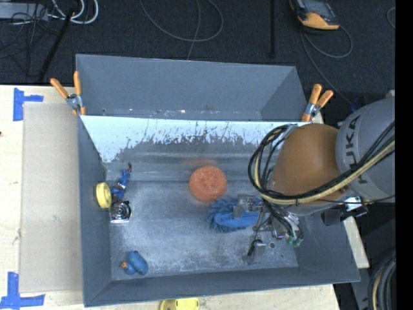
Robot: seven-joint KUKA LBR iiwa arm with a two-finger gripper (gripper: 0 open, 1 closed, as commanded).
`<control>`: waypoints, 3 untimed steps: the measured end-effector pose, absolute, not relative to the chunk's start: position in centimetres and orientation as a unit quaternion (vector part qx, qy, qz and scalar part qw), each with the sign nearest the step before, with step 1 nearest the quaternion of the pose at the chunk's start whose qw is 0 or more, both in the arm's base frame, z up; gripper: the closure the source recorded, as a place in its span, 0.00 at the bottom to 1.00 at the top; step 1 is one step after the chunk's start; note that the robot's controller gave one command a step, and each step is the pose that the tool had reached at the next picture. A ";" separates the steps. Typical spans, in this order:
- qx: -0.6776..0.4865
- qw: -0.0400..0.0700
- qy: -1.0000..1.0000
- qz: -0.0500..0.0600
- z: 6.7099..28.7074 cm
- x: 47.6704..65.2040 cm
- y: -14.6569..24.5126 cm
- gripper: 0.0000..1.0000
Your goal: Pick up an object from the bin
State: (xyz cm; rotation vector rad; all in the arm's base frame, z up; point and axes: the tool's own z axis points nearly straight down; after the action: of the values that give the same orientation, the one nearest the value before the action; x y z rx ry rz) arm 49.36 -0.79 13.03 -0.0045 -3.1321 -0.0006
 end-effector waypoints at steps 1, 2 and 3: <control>-0.001 0.001 -1.000 0.000 13.4 49.6 -0.8 0.00; -0.001 -0.004 -1.000 0.000 10.1 54.1 -0.8 0.00; 0.021 0.000 -1.000 0.000 7.0 54.1 0.1 1.00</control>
Offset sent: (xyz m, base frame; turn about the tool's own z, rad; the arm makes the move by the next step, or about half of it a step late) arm 0.0766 0.0005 -0.0603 -0.0004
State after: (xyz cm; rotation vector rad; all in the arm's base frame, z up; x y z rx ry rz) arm 54.11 0.06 6.98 0.0651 -3.1413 -0.0008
